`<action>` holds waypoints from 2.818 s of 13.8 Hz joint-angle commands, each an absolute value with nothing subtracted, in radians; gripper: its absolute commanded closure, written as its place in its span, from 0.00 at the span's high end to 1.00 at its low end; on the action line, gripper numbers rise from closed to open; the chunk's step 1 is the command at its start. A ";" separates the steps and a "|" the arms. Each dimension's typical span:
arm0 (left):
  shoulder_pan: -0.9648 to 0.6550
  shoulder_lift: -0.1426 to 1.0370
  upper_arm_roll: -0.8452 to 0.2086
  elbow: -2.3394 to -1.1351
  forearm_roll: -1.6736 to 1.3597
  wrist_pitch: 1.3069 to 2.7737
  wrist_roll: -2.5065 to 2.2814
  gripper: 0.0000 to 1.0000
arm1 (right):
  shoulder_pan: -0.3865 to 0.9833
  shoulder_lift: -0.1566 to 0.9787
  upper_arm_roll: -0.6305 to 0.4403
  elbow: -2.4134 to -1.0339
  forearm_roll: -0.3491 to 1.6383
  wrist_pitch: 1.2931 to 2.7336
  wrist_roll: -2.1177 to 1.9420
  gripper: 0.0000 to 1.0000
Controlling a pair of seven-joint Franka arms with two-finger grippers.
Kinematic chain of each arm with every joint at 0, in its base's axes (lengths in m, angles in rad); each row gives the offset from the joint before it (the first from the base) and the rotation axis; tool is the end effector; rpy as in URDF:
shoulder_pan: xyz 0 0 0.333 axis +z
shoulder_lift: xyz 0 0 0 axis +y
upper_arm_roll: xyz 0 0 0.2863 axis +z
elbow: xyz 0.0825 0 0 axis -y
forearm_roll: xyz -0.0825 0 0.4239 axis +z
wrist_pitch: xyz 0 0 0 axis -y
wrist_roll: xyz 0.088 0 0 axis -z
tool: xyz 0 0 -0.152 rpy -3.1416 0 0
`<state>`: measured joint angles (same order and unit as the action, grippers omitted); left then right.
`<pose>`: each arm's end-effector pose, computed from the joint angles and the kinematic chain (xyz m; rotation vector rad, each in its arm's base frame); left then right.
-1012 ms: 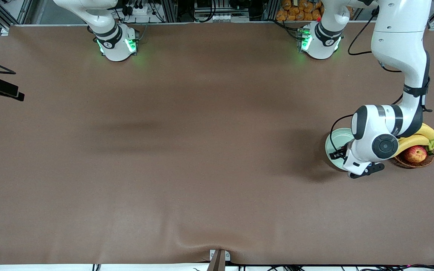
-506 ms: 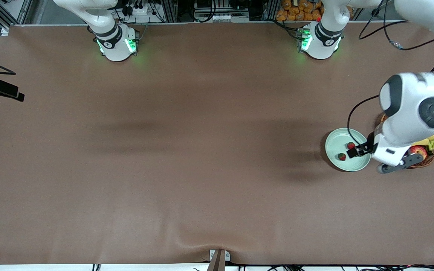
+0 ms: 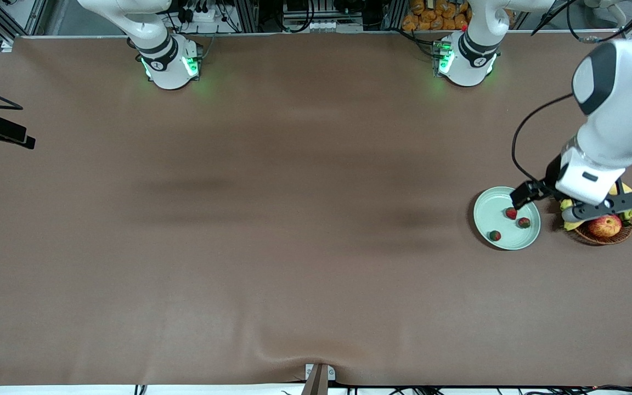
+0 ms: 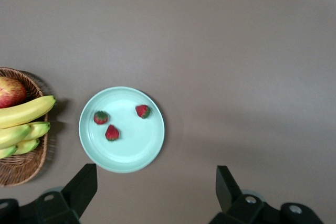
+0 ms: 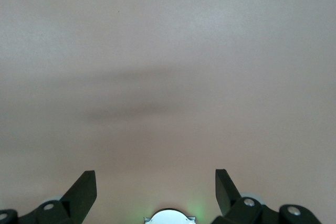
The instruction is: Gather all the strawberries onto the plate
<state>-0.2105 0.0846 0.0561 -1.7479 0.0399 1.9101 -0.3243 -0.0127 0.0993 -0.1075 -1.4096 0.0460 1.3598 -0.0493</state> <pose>0.6298 -0.0940 0.4368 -3.1059 -0.2454 -0.1335 0.5897 -0.0608 0.5553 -3.0845 0.1001 0.2243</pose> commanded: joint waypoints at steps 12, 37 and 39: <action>-0.029 -0.032 -0.112 -1.520 -0.014 1.486 -0.061 1.00 | -0.031 0.101 -0.097 -1.402 0.054 1.394 -0.049 1.00; -0.091 -0.071 -0.061 -1.525 0.000 1.459 0.037 1.00 | 0.009 0.089 -0.098 -1.313 0.041 1.293 -0.028 1.00; -0.091 -0.071 -0.061 -1.525 0.000 1.459 0.037 1.00 | 0.009 0.089 -0.098 -1.313 0.016 1.293 -0.028 1.00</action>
